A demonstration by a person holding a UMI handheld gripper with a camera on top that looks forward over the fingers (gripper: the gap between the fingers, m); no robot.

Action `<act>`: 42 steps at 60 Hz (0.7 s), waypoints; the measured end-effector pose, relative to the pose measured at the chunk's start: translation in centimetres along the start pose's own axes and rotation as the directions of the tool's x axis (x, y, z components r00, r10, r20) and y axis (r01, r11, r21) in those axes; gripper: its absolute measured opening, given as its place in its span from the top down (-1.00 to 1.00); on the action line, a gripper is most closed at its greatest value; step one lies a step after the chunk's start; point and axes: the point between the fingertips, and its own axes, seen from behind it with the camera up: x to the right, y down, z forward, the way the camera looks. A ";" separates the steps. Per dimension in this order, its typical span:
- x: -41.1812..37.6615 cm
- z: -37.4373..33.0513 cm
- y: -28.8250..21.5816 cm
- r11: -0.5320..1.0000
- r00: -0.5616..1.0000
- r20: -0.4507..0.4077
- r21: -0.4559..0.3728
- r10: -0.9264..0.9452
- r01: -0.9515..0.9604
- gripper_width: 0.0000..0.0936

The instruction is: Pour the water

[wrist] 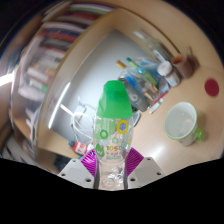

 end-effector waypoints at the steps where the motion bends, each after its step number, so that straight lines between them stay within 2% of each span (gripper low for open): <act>1: 0.4 0.4 -0.7 0.998 0.998 0.013 -0.007 0.057 -0.057 0.31; 3: 0.6 0.4 -1.5 0.984 0.983 0.032 -0.019 0.179 -0.179 0.36; 8: 1.1 0.7 -2.7 0.879 0.877 0.068 -0.069 0.475 -0.471 0.31; 16: -0.1 0.9 -4.5 0.564 0.547 0.138 -0.182 0.826 -0.805 0.30; 30: -0.8 0.3 -7.6 0.225 0.178 0.208 -0.231 0.962 -0.947 0.30; 38: -0.8 0.1 -7.8 0.192 0.144 0.214 -0.224 0.966 -0.955 0.31; 42: -1.0 0.1 -7.4 0.221 0.175 0.203 -0.229 0.963 -0.948 0.30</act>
